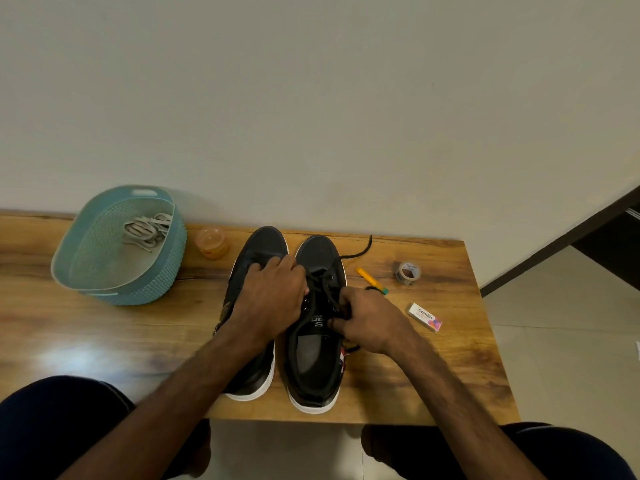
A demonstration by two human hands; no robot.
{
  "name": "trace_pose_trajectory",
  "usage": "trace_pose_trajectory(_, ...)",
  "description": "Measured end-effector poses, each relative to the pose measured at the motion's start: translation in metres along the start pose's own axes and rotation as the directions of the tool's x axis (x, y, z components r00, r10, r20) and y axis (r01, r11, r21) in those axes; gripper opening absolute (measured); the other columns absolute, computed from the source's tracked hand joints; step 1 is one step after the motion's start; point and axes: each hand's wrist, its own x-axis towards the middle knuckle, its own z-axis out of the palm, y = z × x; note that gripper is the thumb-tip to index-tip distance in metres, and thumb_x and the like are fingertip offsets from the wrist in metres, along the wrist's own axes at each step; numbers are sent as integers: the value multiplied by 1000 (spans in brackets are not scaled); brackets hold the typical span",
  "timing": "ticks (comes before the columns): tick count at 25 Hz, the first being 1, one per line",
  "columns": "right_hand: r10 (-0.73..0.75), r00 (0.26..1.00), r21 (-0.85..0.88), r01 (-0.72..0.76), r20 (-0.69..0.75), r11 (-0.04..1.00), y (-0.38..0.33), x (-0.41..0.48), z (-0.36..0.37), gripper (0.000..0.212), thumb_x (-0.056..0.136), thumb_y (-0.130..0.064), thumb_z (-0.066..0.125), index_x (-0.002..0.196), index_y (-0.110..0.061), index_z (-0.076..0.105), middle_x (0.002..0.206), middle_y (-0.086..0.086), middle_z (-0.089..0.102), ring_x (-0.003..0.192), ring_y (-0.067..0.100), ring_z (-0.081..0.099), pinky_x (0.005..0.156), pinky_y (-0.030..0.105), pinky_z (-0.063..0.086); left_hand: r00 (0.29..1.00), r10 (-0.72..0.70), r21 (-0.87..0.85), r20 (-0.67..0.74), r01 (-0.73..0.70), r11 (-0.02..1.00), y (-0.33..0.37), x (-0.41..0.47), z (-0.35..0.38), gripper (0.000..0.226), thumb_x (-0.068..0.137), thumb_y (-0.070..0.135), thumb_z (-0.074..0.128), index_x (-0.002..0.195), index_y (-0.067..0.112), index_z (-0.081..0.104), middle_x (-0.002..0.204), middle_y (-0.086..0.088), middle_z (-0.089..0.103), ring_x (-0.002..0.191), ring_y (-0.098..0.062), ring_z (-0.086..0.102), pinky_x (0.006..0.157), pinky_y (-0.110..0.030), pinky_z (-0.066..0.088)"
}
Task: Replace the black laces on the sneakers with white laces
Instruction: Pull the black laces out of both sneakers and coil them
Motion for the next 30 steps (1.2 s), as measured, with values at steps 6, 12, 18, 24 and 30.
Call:
trace_pose_trajectory(6, 25, 1000, -3, -25, 11, 1000, -1, -3, -5, 16, 92, -30, 66, 94, -26, 50, 93, -4, 59, 89, 14, 57, 72, 30, 45, 903, -357, 227, -238, 409, 884, -71, -4, -32, 21, 86, 22, 55, 95, 6, 65, 97, -14, 59, 92, -35, 58, 78, -46, 46)
trace_pose_trajectory(12, 3, 1000, -44, -2, 13, 999, -3, -1, -2, 14, 92, -29, 65, 100, -24, 55, 90, -5, 58, 86, 15, 57, 70, 29, 45, 995, 83, 100, -61, -76, 992, 0, 2, 1, 40, 100, 40, 46, 137, 26, 48, 134, -2, 45, 122, -22, 45, 100, -44, 36)
trace_pose_trajectory(18, 24, 999, -2, -24, 31, 1000, -3, -3, -6, 24, 92, -27, 66, 81, -29, 45, 87, -5, 57, 87, 16, 58, 74, 33, 50, 988, 103, 217, -116, -75, 973, -2, 0, 8, 33, 93, 33, 58, 123, 20, 58, 133, -3, 48, 119, -23, 48, 111, -58, 26)
trace_pose_trajectory(24, 52, 998, 14, -52, 46, 999, -4, -7, -8, 21, 90, -39, 68, 88, -27, 51, 95, -3, 62, 89, 15, 59, 77, 34, 52, 911, -304, 207, -278, 366, 907, -78, 0, -28, 17, 85, 28, 67, 96, 16, 71, 106, -9, 61, 98, -34, 57, 97, -63, 34)
trace_pose_trajectory(30, -172, 971, -268, 124, -165, 955, -20, -21, 20, 52, 94, -40, 60, 138, -18, 43, 139, 3, 49, 126, 21, 45, 100, 38, 46, 996, 7, -36, 90, -4, 999, -12, 6, -1, 34, 98, 42, 50, 132, 36, 53, 134, 9, 54, 127, -17, 49, 114, -54, 23)
